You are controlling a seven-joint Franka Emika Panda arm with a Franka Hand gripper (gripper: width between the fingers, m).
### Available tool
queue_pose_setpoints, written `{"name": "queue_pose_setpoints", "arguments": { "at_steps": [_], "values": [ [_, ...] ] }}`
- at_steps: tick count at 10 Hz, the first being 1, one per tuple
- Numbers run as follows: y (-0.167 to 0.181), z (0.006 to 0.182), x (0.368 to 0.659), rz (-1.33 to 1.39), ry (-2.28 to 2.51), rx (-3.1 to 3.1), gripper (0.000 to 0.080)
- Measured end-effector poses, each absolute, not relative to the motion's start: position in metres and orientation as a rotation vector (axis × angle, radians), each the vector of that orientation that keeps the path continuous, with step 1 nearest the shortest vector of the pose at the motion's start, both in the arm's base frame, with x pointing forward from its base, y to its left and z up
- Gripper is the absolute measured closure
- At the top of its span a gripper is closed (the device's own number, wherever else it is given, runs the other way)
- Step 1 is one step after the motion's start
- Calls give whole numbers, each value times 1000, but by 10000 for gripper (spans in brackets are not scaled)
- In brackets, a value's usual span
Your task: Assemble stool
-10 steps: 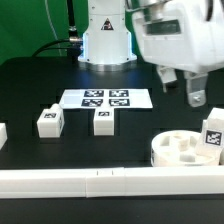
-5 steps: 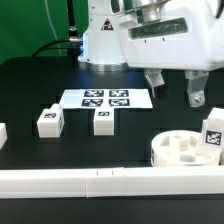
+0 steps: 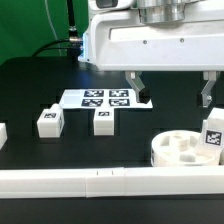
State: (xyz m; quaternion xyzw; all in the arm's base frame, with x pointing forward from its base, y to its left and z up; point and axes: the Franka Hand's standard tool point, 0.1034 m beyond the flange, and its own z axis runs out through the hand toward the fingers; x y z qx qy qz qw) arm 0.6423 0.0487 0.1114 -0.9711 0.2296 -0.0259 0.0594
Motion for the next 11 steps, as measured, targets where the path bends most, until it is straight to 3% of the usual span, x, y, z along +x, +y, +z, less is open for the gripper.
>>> {"name": "queue_pose_setpoints", "arguments": {
  "at_steps": [2, 4, 6, 10, 11],
  "values": [
    [47, 111, 643, -96, 469, -2996, 150],
    [22, 109, 640, -144, 24, -3064, 150],
    [0, 104, 628, -129, 60, -3062, 150],
    [1, 102, 628, -138, 62, -3064, 150],
    [-9, 93, 616, -161, 110, -3077, 150]
  ]
}}
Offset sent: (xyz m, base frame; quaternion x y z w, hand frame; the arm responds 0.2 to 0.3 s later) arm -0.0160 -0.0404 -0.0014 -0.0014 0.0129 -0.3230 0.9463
